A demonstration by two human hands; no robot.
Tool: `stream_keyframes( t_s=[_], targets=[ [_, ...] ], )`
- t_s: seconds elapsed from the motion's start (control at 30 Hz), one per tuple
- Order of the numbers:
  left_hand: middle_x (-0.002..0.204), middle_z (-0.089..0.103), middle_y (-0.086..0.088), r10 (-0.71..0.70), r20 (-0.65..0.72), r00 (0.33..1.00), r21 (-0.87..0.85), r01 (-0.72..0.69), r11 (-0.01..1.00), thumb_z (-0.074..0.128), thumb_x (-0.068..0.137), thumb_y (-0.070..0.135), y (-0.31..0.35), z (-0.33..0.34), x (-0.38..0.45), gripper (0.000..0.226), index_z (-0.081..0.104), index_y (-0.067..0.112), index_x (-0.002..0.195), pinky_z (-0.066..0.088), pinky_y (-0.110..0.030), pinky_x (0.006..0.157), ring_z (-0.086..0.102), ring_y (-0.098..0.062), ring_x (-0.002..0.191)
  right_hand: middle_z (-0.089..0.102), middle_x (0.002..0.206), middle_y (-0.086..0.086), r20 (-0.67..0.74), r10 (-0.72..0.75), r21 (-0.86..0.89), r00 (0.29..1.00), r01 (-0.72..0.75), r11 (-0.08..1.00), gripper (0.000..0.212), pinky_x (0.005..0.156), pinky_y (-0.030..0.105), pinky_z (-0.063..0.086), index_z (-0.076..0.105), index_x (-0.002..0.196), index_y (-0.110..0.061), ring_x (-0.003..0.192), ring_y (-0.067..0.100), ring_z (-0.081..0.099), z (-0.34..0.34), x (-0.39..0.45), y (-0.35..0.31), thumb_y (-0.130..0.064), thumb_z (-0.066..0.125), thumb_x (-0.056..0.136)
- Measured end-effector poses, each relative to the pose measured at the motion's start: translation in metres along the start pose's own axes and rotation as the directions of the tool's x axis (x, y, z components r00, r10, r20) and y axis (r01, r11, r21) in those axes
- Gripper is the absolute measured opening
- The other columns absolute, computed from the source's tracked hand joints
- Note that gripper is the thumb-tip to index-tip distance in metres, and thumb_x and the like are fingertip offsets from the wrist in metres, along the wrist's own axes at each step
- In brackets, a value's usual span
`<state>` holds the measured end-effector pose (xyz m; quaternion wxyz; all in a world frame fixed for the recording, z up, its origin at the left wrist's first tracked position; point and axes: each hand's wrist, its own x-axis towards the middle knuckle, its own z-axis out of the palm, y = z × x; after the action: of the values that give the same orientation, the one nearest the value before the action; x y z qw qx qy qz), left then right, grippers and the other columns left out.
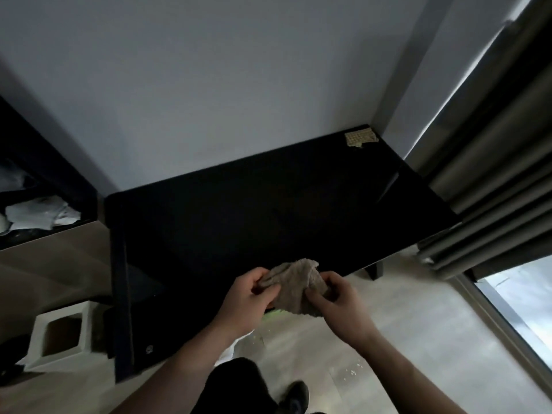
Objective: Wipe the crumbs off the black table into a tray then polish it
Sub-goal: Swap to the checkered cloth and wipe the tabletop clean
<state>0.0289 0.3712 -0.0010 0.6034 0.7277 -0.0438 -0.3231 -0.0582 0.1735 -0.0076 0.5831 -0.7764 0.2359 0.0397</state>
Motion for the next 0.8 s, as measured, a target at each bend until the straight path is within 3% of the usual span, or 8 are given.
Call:
stream_keyframes(
  t_s=[0.1,0.2,0.33,0.43,0.53,0.63,0.8],
  targets=[
    [0.097,0.073,-0.011,0.060,0.010,0.998,0.102,-0.060,0.993,0.064,0.094,0.021,0.017,0.022,0.009,0.008,0.070,0.016,0.097,0.059,-0.051,0.089,0.072,-0.028,0.097,0.076,0.099,-0.006,0.017,-0.031,0.000,0.999,0.031,1.000,0.025,0.074,0.035,0.065,0.067,0.113,-0.035,0.088,0.010,0.075,-0.026,0.014,0.003,-0.032,0.077,0.091],
    [0.098,0.074,-0.005,0.060,-0.001,0.998,0.126,-0.060,0.990,0.063,0.096,0.020,0.032,0.030,0.024,0.008,0.071,0.022,0.097,0.059,-0.049,0.089,0.073,-0.021,0.096,0.074,0.115,-0.009,0.077,-0.043,0.040,0.996,0.040,0.998,0.050,0.079,0.030,0.064,0.055,0.134,-0.039,0.101,0.006,0.074,-0.042,0.029,0.000,-0.033,0.077,0.090],
    [0.099,0.076,0.000,0.050,0.011,0.999,0.142,-0.051,0.989,0.063,0.096,0.019,0.044,0.038,0.049,0.010,0.071,0.023,0.098,0.060,-0.041,0.090,0.073,-0.012,0.096,0.072,0.114,-0.009,0.089,-0.027,0.002,0.996,0.027,1.000,0.067,0.074,0.019,0.060,0.037,0.144,-0.046,0.098,-0.006,0.071,-0.056,0.050,-0.007,-0.031,0.077,0.092],
    [0.102,0.076,0.004,0.032,0.025,0.999,0.144,-0.035,0.989,0.065,0.095,0.023,0.048,0.045,0.078,0.010,0.070,0.026,0.103,0.060,-0.038,0.090,0.072,-0.008,0.097,0.074,0.110,-0.010,0.056,-0.041,-0.049,0.998,0.043,0.998,0.040,0.084,0.029,0.063,0.059,0.128,-0.039,0.097,-0.001,0.072,-0.071,0.074,-0.003,-0.031,0.075,0.093],
    [0.107,0.073,0.008,-0.004,0.005,1.000,0.148,0.003,0.989,0.069,0.091,0.031,0.053,0.055,0.109,0.022,0.066,0.031,0.113,0.061,-0.035,0.089,0.070,-0.002,0.099,0.076,0.100,-0.006,0.030,-0.048,-0.101,0.998,0.051,0.994,0.018,0.080,0.032,0.064,0.069,0.111,-0.033,0.090,0.002,0.073,-0.085,0.097,0.000,-0.028,0.074,0.094],
    [0.110,0.071,0.010,-0.051,-0.008,0.999,0.085,0.051,0.995,0.074,0.087,0.034,0.060,0.066,0.141,0.033,0.061,0.032,0.117,0.060,-0.032,0.090,0.069,-0.002,0.101,0.076,0.096,-0.005,-0.027,-0.028,-0.084,0.999,0.026,0.996,0.013,0.075,0.028,0.063,0.069,0.106,-0.031,0.085,0.003,0.074,-0.100,0.120,0.000,-0.027,0.074,0.095],
    [0.114,0.071,0.002,-0.183,0.000,0.983,-0.089,0.183,0.979,0.079,0.081,0.028,0.072,0.074,0.182,0.042,0.059,0.029,0.117,0.058,-0.039,0.095,0.071,-0.012,0.104,0.077,0.097,-0.004,-0.062,0.037,0.000,0.997,-0.037,0.999,0.011,0.077,0.031,0.064,0.071,0.105,-0.029,0.088,0.007,0.075,-0.115,0.153,-0.004,-0.027,0.073,0.095]
  ],
)
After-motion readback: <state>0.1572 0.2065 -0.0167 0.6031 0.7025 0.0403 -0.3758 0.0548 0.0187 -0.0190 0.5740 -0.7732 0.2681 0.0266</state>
